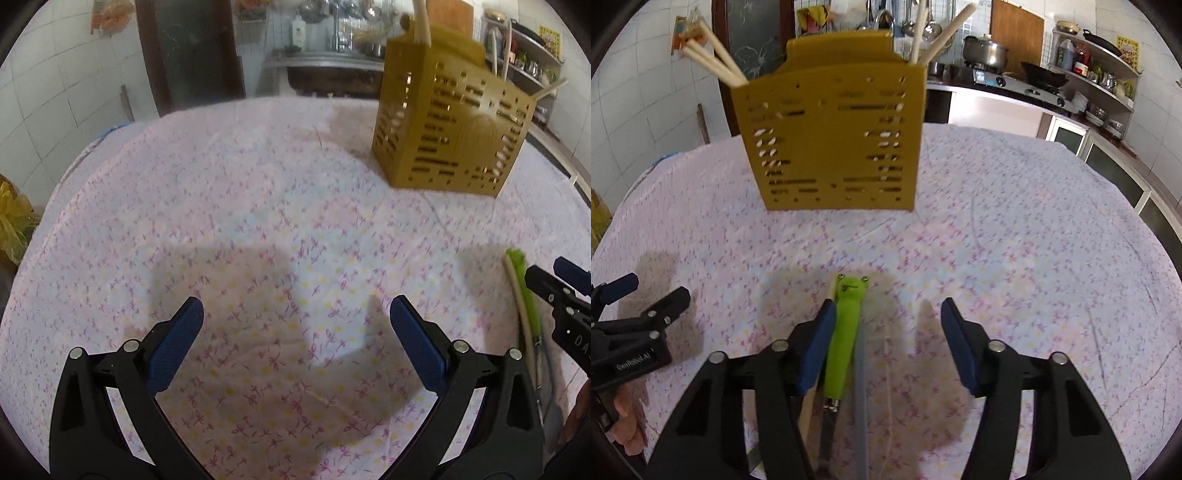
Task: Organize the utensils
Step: 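Grasp the green frog-handled fork with the right gripper while the left gripper grasps a chopstick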
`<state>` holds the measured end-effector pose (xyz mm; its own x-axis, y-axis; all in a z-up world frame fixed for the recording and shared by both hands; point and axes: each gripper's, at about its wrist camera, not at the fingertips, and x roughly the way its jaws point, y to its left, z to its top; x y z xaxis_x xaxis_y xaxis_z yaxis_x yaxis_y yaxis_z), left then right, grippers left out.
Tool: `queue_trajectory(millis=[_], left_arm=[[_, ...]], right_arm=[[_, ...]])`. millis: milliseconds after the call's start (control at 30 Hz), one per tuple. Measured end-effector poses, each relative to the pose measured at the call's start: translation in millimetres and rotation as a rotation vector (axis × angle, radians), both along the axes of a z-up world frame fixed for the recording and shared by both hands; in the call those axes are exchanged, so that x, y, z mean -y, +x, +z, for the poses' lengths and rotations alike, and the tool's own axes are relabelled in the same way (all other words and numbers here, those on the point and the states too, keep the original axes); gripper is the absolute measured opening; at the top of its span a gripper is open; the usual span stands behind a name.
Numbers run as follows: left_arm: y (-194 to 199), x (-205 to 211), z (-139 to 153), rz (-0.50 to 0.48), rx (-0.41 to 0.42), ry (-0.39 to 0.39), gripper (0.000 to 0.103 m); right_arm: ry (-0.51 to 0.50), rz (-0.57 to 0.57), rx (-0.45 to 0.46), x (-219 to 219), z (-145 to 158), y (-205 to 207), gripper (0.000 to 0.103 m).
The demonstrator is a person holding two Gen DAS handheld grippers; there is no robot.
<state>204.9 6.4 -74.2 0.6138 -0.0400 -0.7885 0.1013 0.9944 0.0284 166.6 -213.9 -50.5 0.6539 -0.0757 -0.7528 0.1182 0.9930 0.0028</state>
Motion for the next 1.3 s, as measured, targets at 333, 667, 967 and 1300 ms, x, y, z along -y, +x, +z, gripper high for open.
queue_trajectory(millis=[333,667,967,1300], left_arm=[[5.6,0.8,-8.1,0.005,-0.036,0.002,0.098],[3.9,8.9,-3.6,0.013,-0.046,0.012,0.098],[-14.1,70.3,27.0,-0.051,-0.007,-0.053,0.098],[-17.7,141.1,16.7,-0.11,-0.046,-0.082,0.094]], right_arm=[[0.021,0.037,-0.04,-15.4,-10.5,16.2,0.02],[0.045,0.059,-0.01,6.8,11.1,3.0,0.016],[0.061,0.017,-0.026,68.4,9.6,-2.6,0.016],[0.082,-0.051,-0.049,123.2,-2.1,-11.9,0.016]])
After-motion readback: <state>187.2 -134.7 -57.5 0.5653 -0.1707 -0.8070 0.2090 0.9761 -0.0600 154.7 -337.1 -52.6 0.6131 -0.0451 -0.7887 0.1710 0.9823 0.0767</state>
